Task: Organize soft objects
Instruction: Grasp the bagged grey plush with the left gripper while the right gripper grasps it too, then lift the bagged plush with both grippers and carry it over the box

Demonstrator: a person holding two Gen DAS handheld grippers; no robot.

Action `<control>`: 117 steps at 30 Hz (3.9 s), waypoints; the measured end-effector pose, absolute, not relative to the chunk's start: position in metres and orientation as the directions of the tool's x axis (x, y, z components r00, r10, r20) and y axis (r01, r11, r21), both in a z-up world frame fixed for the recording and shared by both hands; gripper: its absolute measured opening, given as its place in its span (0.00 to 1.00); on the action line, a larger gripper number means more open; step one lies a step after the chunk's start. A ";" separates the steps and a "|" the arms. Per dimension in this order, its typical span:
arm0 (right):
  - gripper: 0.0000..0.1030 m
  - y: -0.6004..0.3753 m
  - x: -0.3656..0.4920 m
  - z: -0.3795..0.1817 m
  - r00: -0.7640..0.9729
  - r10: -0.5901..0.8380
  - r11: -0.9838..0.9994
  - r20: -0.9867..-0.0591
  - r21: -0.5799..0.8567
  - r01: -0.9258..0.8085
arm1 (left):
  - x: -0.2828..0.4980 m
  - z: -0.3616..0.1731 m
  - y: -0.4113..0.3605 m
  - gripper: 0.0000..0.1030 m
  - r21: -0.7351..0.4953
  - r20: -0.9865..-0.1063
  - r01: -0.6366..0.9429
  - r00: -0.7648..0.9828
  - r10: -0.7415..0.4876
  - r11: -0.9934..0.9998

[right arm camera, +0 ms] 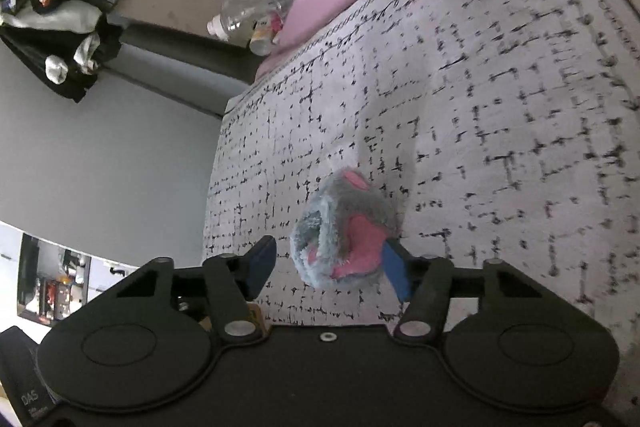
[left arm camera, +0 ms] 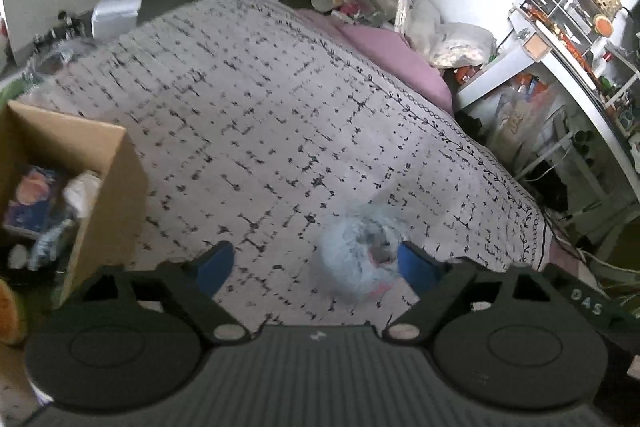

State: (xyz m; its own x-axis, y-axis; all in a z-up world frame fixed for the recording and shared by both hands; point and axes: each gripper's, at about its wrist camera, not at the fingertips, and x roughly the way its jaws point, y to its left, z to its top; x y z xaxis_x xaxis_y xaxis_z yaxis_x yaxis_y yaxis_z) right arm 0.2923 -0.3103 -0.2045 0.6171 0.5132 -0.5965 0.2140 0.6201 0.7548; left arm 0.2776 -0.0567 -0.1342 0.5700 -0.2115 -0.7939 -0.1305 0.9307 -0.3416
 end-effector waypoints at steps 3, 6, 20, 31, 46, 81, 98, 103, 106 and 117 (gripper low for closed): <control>0.53 -0.305 0.302 -0.214 0.598 0.532 0.614 -0.599 0.760 0.215 | 0.291 -0.148 -0.058 0.58 -0.378 -0.800 -0.151 0.550 -0.240 0.913; 0.50 -0.305 0.310 -0.223 0.586 0.542 0.606 -0.602 0.763 0.223 | 0.302 -0.159 -0.064 0.52 -0.394 -0.803 -0.153 0.536 -0.259 0.906; 0.41 -0.304 0.337 -0.263 0.531 0.581 0.584 -0.617 0.770 0.256 | 0.335 -0.204 -0.078 0.27 -0.433 -0.831 -0.229 0.477 -0.287 0.872; 0.37 -0.302 0.340 -0.260 0.546 0.572 0.592 -0.612 0.769 0.242 | 0.333 -0.199 -0.078 0.20 -0.450 -0.824 -0.263 0.490 -0.284 0.853; 0.11 -0.288 0.302 -0.221 0.577 0.517 0.699 -0.632 0.701 0.141 | 0.284 -0.166 -0.074 0.16 -0.454 -0.800 -0.219 0.528 -0.287 0.863; 0.10 -0.197 0.217 -0.091 0.708 0.482 0.761 -0.516 0.647 -0.047 | 0.183 -0.055 0.019 0.15 -0.550 -0.647 -0.165 0.704 -0.292 0.819; 0.10 -0.091 0.216 -0.064 0.656 0.588 0.753 -0.473 0.615 -0.232 | 0.156 -0.036 0.128 0.15 -0.585 -0.612 -0.248 0.760 -0.220 0.772; 0.10 -0.065 0.219 -0.070 0.628 0.607 0.749 -0.487 0.614 -0.248 | 0.155 -0.043 0.154 0.15 -0.583 -0.627 -0.284 0.753 -0.200 0.761; 0.10 -0.054 0.220 -0.076 0.613 0.612 0.749 -0.500 0.614 -0.246 | 0.156 -0.051 0.167 0.15 -0.580 -0.641 -0.300 0.742 -0.196 0.758; 0.15 -0.035 0.232 -0.123 0.510 0.592 0.782 -0.624 0.598 -0.176 | 0.172 -0.111 0.182 0.16 -0.490 -0.798 -0.436 0.572 -0.188 0.755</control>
